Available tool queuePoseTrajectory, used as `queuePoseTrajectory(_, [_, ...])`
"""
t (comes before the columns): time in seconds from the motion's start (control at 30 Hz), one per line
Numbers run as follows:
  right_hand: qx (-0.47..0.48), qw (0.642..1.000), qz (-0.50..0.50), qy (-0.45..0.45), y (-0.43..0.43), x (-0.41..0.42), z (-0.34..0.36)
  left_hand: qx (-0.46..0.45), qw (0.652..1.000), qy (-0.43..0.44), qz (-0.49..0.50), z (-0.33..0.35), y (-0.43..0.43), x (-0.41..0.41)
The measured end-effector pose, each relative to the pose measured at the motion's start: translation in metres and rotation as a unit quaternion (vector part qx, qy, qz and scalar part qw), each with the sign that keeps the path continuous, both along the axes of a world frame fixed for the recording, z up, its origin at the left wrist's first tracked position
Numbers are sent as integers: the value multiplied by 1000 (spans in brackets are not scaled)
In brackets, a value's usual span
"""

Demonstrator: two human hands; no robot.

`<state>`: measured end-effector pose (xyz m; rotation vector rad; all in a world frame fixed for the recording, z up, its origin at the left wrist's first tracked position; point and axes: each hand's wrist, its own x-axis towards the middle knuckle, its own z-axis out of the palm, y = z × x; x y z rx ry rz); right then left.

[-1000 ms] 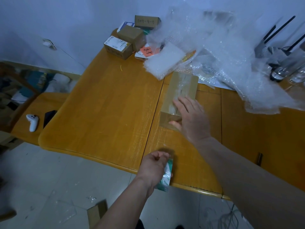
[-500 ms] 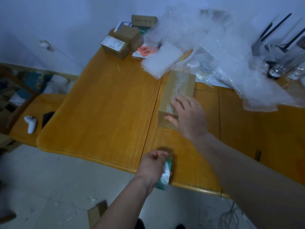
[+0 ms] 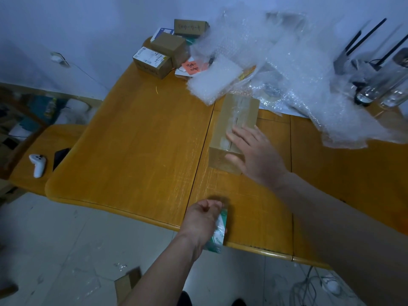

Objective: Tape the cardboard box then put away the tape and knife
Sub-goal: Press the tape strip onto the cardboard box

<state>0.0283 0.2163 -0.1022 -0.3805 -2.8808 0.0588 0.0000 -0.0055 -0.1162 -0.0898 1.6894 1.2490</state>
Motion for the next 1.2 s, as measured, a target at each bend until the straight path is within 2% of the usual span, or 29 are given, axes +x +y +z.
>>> queuePoseTrajectory(0.43, [65,997,14,-28,1,2,-8,-21,1000,6,-5,3,1,-2])
queuePoseTrajectory(0.6, [69,995,-71,-3,-20,-16,-2,-20,1000,0,-9,5,0,-2])
queuePoseTrajectory(0.83, [96,991,-88,-31,-28,-20,-2,-25,999,15,-15,4,0,-5])
queuePoseTrajectory(1.07, [96,991,-67,-66,-24,-18,1,-24,1000,14,-12,4,-1,-4])
queuePoseTrajectory(1.2, [47,998,-28,-19,-11,-6,3,-25,999,18,-14,6,0,-2])
